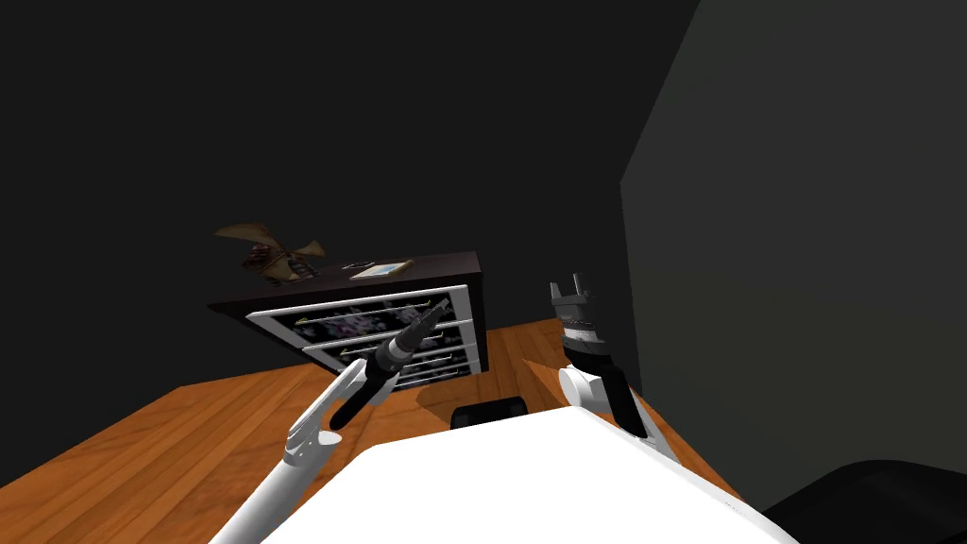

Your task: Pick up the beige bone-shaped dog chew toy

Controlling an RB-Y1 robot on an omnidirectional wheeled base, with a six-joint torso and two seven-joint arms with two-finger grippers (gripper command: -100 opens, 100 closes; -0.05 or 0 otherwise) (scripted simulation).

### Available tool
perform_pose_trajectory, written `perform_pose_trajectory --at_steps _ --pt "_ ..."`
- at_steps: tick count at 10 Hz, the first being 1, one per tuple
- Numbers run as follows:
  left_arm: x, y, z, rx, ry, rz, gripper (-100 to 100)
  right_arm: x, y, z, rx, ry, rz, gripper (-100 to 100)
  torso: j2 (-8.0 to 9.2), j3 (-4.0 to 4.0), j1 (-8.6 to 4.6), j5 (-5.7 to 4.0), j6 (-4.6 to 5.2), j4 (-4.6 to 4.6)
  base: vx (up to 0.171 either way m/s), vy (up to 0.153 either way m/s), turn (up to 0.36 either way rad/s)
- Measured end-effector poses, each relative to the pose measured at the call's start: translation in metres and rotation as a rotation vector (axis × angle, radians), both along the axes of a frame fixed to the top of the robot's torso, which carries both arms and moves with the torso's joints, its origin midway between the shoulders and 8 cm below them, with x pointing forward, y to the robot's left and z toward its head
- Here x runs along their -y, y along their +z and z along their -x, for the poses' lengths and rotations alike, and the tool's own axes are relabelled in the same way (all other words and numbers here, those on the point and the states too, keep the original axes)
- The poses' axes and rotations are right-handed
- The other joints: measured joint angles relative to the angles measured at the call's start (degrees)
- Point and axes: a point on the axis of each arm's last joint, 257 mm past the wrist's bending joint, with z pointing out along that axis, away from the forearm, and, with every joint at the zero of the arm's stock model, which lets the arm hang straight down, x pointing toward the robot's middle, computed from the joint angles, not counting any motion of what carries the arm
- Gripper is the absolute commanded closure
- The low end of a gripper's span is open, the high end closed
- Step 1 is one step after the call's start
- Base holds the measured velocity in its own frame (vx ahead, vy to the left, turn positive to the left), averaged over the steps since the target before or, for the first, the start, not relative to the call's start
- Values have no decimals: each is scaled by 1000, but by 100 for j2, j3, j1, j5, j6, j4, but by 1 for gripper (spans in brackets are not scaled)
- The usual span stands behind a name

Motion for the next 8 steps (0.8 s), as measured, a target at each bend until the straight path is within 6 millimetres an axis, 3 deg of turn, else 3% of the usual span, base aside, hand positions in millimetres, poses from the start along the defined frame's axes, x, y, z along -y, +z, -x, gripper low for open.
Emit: perform_pose_trajectory --at_steps 8 --pt "6 -62 0 -104 -187 -284 -100 0 0 0 0 0 0 0 -14 -8 -4 0 0 -3 -83 5 -95"
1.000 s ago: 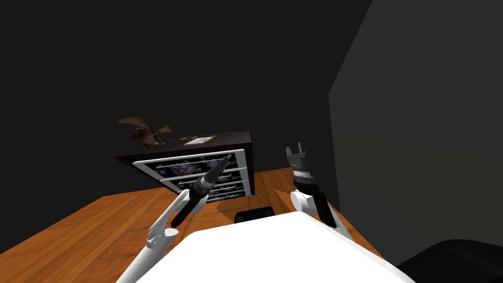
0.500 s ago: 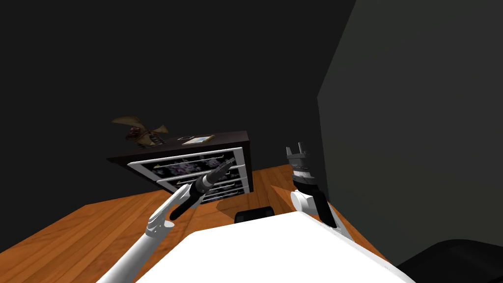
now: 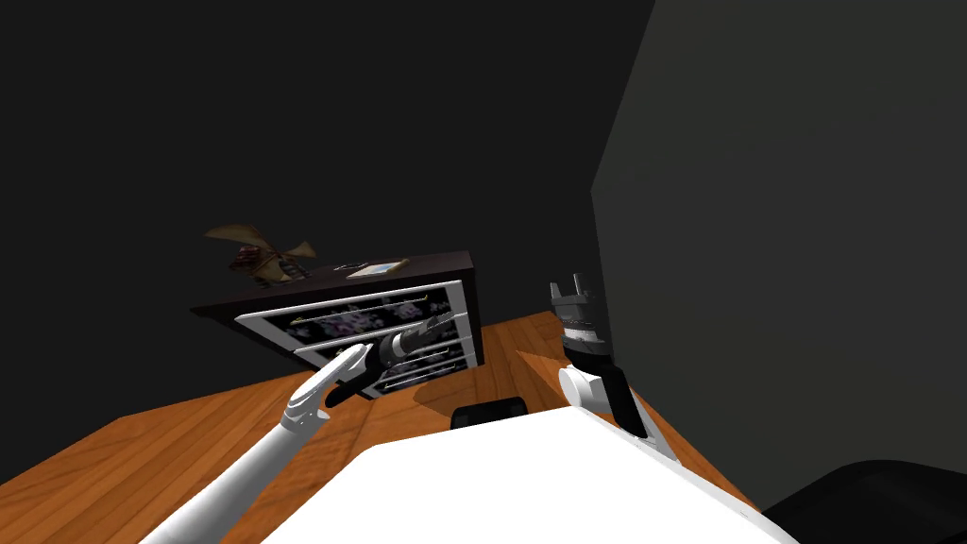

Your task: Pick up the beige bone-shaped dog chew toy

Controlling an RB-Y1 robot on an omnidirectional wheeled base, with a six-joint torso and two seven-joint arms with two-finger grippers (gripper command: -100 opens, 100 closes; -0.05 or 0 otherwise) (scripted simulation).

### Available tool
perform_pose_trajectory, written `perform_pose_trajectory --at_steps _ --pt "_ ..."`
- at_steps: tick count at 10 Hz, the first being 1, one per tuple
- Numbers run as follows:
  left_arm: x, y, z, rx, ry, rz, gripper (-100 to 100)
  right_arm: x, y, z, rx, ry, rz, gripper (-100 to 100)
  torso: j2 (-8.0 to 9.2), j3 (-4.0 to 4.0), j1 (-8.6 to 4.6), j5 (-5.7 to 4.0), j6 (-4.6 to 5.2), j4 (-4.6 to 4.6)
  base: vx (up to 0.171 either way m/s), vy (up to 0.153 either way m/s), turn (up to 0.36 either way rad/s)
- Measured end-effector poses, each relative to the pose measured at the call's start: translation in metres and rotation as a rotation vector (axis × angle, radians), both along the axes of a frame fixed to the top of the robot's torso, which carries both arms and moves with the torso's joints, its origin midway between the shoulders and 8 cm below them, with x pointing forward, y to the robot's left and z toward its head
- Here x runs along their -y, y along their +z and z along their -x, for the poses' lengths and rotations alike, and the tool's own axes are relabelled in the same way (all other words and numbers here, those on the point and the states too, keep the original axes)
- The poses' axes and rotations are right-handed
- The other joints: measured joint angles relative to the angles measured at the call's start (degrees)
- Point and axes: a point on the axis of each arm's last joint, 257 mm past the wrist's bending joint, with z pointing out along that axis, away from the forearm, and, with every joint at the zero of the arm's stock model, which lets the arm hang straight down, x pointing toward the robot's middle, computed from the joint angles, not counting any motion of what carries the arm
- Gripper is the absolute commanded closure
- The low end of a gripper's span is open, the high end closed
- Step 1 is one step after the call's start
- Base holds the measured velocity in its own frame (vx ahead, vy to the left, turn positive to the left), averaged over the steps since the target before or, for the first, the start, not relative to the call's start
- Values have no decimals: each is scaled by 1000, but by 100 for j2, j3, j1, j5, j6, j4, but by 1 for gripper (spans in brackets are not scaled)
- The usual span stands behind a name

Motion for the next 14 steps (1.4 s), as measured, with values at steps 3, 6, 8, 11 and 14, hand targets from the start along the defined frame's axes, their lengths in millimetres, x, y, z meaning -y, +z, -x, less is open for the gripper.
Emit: perform_pose_trajectory --at_steps 3,6,8,11,14 --pt "-8 -21 -1 -45 -42 -105 -100 0 0 0 0 0 0 0 -3 -2 -1 0 -1 -1 -64 3 -78" --pt "-20 -41 -3 -96 -74 -211 -100 0 0 0 0 0 0 0 -1 0 3 0 -1 0 -70 7 -97" --pt "-33 -50 -4 -131 -83 -270 -100 0 0 0 0 0 0 0 -8 -3 0 1 -7 0 -52 -6 -66" --pt "-55 -67 -8 -189 -92 -377 -100 0 0 0 0 0 0 0 -9 -3 1 0 -7 0 -61 -6 -106" --pt "-88 -86 -13 -266 -91 -516 -100 0 0 0 0 0 0 0 0 1 -1 0 -3 1 -73 -4 -131"
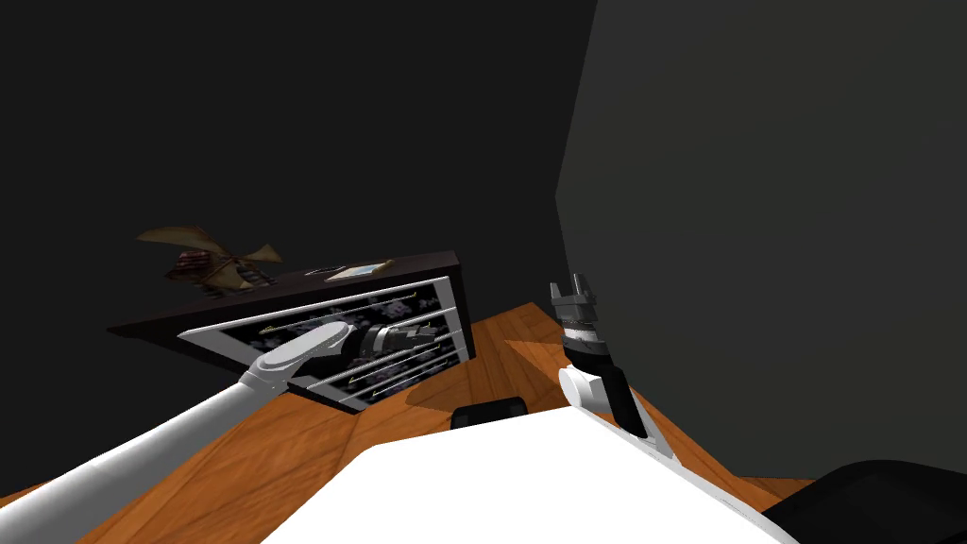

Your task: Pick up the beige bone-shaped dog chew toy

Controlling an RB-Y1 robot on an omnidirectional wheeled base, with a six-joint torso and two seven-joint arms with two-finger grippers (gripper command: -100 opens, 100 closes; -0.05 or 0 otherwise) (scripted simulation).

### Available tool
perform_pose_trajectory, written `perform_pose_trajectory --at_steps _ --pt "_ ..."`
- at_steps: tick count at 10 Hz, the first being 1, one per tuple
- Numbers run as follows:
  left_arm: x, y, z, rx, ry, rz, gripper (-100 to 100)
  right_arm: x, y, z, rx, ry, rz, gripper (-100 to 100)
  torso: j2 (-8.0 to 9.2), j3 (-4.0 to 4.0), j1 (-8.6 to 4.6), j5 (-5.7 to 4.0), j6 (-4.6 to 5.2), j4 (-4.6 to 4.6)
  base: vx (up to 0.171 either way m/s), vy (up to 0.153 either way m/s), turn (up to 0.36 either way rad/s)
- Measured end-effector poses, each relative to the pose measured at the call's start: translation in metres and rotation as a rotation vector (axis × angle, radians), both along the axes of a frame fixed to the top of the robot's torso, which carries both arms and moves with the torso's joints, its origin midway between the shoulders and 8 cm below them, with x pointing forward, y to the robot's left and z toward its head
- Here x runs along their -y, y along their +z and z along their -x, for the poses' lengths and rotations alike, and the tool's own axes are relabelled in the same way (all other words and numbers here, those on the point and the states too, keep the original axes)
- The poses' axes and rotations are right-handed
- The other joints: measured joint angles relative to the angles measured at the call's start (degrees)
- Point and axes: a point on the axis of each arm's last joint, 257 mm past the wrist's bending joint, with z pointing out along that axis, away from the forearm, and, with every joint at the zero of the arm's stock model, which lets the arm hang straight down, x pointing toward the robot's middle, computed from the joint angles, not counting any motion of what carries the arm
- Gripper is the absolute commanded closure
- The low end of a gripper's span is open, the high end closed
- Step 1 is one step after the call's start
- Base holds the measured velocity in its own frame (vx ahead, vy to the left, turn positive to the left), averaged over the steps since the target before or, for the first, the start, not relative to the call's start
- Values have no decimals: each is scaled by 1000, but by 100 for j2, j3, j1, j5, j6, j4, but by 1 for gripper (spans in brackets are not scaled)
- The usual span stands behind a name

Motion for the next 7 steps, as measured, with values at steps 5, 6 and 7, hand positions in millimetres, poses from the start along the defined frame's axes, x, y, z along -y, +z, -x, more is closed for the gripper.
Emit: perform_pose_trajectory --at_steps 5,6,7 --pt "-69 -13 -13 -111 65 -208 -100 0 0 0 0 0 0 0 -9 -5 1 1 -1 -2 -49 -4 -118" --pt "-86 -13 -16 -136 88 -247 -100 0 0 0 0 0 0 0 -10 -5 2 1 -5 -1 -22 0 21" --pt "-95 -11 -16 -150 105 -272 -100 0 0 0 0 0 0 0 -16 -8 4 2 -7 -2 -29 0 -169"
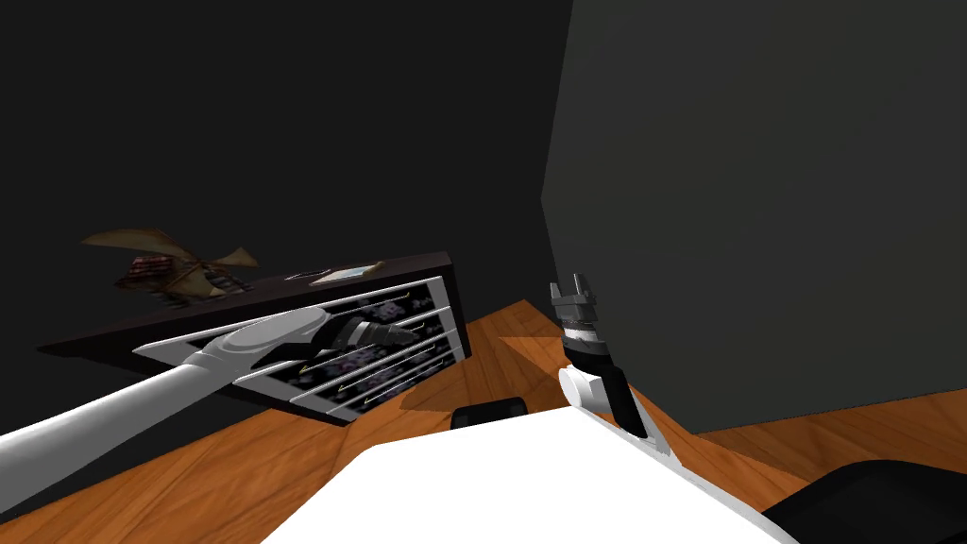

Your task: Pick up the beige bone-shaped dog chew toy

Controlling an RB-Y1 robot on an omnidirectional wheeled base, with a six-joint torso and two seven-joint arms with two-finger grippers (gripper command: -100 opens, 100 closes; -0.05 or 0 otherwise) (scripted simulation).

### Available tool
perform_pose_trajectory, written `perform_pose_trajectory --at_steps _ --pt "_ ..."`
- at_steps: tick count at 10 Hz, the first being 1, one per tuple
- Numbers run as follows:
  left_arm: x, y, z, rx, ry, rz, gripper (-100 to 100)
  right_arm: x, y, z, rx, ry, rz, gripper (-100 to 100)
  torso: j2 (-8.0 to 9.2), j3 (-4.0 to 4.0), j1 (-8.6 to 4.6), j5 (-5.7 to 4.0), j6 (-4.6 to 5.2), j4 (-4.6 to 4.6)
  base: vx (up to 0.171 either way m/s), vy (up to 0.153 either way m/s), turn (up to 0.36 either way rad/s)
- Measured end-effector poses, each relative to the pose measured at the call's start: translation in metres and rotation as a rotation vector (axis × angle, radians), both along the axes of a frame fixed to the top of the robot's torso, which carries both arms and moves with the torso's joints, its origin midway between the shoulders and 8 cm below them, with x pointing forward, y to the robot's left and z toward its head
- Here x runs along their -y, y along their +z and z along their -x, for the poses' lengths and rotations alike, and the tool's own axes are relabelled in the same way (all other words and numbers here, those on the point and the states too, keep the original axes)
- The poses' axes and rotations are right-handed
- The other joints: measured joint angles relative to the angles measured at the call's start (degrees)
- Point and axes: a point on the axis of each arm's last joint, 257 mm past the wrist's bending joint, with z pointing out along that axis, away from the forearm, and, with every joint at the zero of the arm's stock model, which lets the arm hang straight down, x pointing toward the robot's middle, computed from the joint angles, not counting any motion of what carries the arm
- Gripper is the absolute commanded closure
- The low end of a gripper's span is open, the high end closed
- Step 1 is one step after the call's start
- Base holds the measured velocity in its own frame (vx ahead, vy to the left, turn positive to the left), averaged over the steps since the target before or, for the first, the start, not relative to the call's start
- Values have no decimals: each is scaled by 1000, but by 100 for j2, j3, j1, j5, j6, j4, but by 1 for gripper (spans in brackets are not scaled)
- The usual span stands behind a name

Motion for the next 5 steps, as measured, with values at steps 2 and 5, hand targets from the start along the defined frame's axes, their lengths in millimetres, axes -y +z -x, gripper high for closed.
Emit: perform_pose_trajectory --at_steps 2,5 --pt "-37 1 -1 -44 53 -80 -100 0 0 0 0 0 0 0 0 0 1 0 1 0 -36 -2 -162" --pt "-77 9 -3 -89 129 -186 -100 0 0 0 0 0 0 0 -6 -4 -1 1 1 -2 -19 -3 -85"
